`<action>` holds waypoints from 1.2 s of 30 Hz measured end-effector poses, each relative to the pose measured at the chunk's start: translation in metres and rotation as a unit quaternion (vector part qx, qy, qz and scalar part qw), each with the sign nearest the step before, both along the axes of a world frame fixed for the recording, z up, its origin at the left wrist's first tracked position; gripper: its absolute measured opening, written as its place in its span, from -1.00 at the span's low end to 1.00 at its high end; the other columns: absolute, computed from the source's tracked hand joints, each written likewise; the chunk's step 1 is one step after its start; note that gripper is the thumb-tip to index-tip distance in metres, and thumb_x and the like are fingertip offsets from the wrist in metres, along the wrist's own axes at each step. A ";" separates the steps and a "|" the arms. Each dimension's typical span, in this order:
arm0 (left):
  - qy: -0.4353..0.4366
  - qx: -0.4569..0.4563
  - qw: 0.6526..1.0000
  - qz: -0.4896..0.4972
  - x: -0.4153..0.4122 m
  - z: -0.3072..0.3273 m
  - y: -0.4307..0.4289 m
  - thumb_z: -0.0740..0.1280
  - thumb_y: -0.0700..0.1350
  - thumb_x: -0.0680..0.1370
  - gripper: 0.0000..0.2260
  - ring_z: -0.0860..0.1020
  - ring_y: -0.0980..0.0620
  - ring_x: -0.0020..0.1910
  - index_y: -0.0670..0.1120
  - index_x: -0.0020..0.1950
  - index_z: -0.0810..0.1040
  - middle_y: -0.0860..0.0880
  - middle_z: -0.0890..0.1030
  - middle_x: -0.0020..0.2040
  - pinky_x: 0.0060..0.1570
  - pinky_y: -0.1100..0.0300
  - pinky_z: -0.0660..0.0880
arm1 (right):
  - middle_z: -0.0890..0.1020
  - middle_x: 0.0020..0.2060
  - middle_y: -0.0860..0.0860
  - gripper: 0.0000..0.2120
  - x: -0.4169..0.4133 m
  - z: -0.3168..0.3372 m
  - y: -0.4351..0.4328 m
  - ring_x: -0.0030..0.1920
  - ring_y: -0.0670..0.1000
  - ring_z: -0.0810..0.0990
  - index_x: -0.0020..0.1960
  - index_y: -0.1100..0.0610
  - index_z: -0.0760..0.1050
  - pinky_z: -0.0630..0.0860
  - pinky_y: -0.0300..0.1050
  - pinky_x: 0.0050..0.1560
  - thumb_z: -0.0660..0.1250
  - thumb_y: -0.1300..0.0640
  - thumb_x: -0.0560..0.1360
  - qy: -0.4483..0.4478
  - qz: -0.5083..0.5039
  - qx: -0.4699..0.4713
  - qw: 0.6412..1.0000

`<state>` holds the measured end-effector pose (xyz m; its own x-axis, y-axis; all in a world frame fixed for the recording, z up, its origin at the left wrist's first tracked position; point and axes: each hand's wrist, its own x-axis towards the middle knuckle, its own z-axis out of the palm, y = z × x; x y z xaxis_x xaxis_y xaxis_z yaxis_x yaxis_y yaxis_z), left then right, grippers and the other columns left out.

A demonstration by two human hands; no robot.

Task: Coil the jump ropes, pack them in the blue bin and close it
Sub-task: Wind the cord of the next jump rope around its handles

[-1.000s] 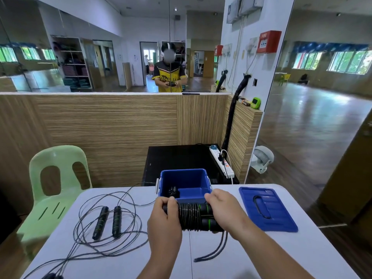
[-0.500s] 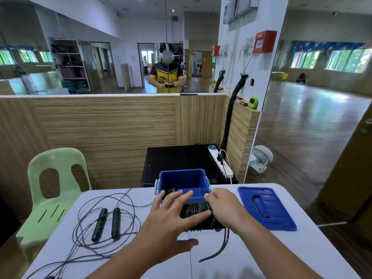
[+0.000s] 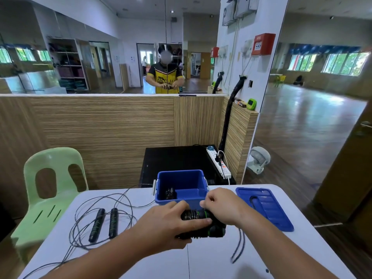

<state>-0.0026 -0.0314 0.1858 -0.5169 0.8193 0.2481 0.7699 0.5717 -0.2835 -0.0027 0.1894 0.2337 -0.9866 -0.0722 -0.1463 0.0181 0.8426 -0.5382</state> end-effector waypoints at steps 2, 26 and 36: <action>-0.001 -0.003 1.000 0.001 0.000 -0.004 0.000 0.39 0.28 0.43 -0.24 0.59 0.08 -0.10 0.39 0.58 0.14 0.04 0.55 0.09 -0.42 0.21 0.52 | 0.51 -0.38 -0.03 -0.65 -0.003 0.009 0.000 -0.33 0.00 0.47 -0.31 0.05 0.46 0.38 -0.08 -0.29 0.33 -0.10 0.57 -0.001 0.022 0.059 0.998; -0.072 0.026 0.994 0.085 -0.009 0.008 -0.006 0.20 0.22 0.41 -0.60 0.55 0.01 -0.25 0.28 0.25 0.40 0.02 0.49 -0.01 -0.51 0.16 0.48 | 0.44 -0.37 0.08 -0.75 0.044 0.010 -0.026 -0.40 0.03 0.36 -0.19 0.12 0.48 0.38 -0.12 -0.38 0.13 0.15 0.61 -0.062 0.030 -0.202 0.977; -0.145 0.051 0.984 0.090 -0.001 0.016 -0.001 0.32 0.17 0.57 -0.23 0.54 -0.06 0.10 0.54 0.50 -0.20 0.01 0.39 0.28 -0.02 0.04 0.59 | 0.51 -0.44 0.03 -0.72 0.075 -0.025 -0.021 -0.42 0.04 0.47 -0.09 0.10 0.47 0.43 -0.03 -0.28 0.09 0.05 0.70 -0.062 0.001 -0.329 0.942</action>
